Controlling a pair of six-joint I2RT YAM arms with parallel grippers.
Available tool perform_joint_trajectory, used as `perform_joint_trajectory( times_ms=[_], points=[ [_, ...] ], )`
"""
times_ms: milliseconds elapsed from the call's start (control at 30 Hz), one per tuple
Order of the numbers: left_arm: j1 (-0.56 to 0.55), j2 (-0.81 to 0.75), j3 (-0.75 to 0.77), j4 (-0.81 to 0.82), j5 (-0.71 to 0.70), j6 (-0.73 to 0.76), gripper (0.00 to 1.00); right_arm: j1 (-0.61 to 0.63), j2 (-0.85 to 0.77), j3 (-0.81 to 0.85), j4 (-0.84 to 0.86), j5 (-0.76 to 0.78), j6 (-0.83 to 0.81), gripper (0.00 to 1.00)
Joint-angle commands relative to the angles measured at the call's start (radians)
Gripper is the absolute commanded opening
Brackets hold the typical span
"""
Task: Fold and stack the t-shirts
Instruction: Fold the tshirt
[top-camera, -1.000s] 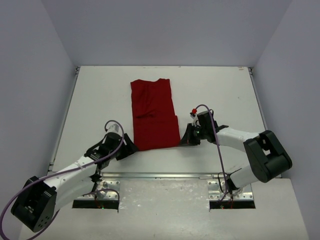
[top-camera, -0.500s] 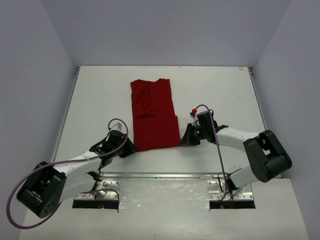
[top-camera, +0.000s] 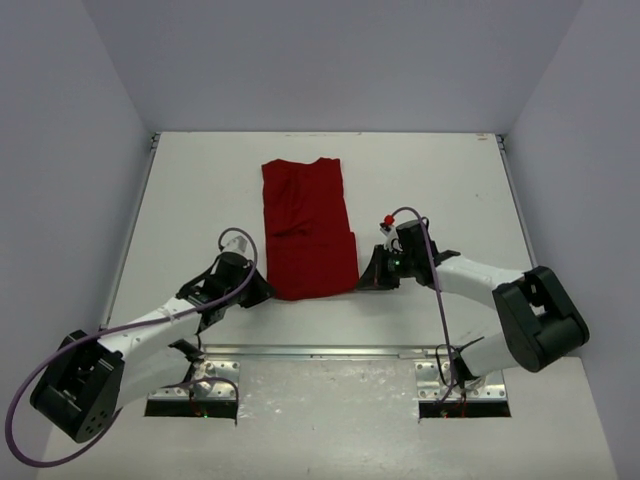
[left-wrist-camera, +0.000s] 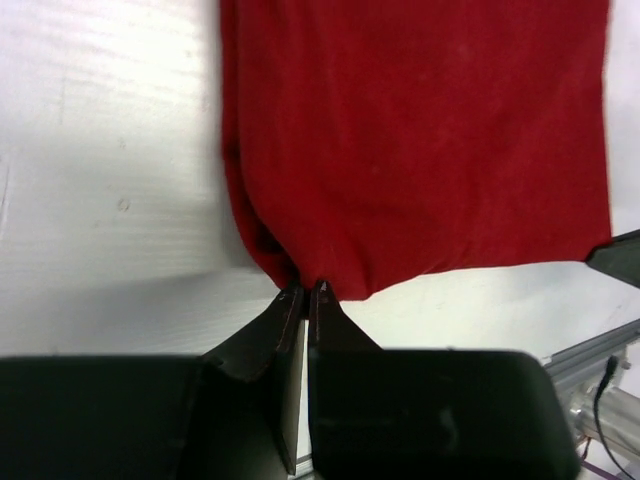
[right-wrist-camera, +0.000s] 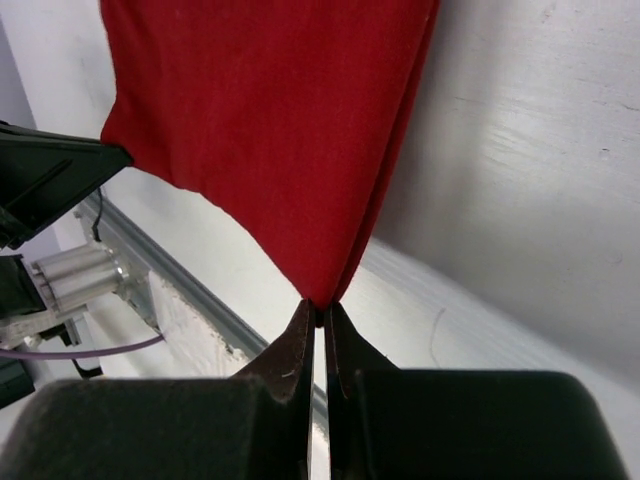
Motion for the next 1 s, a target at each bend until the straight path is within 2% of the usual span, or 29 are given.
perform_joint_trajectory(
  times_ms=[0,167,333,600,967],
  points=[
    [0.001,-0.063,0.063,-0.032,-0.015,0.021,0.00,0.004,-0.071,0.016,0.010,-0.040,0.033,0.01],
    [0.001,-0.137,0.130,-0.127,-0.046,0.033,0.01,0.004,-0.150,0.016,-0.010,-0.035,0.078,0.01],
    [0.008,-0.105,0.215,-0.158,-0.069,0.048,0.00,-0.001,-0.169,0.091,-0.064,-0.008,0.076,0.01],
    [0.171,0.045,0.316,-0.086,0.081,0.099,0.00,-0.068,-0.010,0.298,-0.163,-0.020,0.032,0.01],
    [0.229,0.226,0.502,-0.072,0.138,0.137,0.01,-0.108,0.184,0.574,-0.255,-0.052,-0.020,0.01]
  ],
)
